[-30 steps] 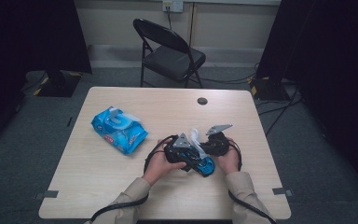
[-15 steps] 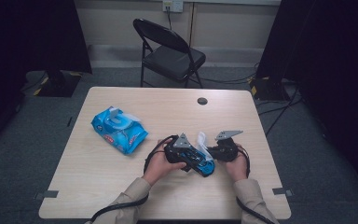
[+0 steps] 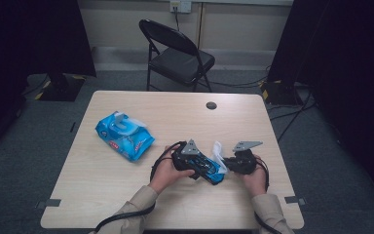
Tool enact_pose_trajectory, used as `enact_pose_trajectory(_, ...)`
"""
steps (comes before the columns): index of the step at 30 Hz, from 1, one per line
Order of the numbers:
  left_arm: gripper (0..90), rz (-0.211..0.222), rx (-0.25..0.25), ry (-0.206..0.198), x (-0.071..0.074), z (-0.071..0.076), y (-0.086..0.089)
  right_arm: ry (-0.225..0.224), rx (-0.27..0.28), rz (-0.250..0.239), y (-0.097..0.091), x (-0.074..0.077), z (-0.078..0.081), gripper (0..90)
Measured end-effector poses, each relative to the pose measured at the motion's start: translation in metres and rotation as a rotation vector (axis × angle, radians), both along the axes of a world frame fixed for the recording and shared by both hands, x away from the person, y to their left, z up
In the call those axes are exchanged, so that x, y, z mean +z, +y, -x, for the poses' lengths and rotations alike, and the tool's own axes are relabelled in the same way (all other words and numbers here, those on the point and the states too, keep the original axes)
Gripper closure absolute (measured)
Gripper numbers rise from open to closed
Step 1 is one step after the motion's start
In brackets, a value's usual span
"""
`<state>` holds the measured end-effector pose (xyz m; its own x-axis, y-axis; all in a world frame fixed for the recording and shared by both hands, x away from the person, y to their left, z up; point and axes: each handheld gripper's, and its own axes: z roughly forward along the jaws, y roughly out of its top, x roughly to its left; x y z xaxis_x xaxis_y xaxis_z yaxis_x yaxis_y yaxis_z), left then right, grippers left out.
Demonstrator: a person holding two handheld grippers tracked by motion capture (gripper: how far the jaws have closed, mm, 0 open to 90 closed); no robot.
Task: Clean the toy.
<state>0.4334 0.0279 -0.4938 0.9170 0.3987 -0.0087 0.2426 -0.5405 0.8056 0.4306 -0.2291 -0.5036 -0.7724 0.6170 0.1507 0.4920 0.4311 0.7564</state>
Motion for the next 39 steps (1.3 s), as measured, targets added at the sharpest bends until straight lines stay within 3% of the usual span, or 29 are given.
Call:
enact_pose_trajectory(10,13.3,-0.010,-0.005,-0.002,0.001,0.000,0.000,0.005,-0.011,0.005,-0.009,0.001,0.010,84.9)
enact_pose_trajectory(22,13.3,-0.008,-0.002,-0.001,0.001,0.000,-0.001,0.026,-0.023,-0.024,-0.022,0.000,0.021,84.7)
enact_pose_trajectory(28,13.3,-0.014,-0.001,0.002,0.001,0.000,-0.001,0.043,-0.044,-0.090,-0.036,0.000,0.027,84.4)
enact_pose_trajectory(32,13.3,-0.018,-0.003,0.000,0.001,0.000,-0.001,0.029,-0.055,-0.135,-0.045,0.008,0.030,84.5)
enact_pose_trajectory(39,13.3,-0.016,0.000,0.002,0.001,0.000,-0.001,-0.002,-0.077,-0.130,-0.050,0.028,0.025,84.6)
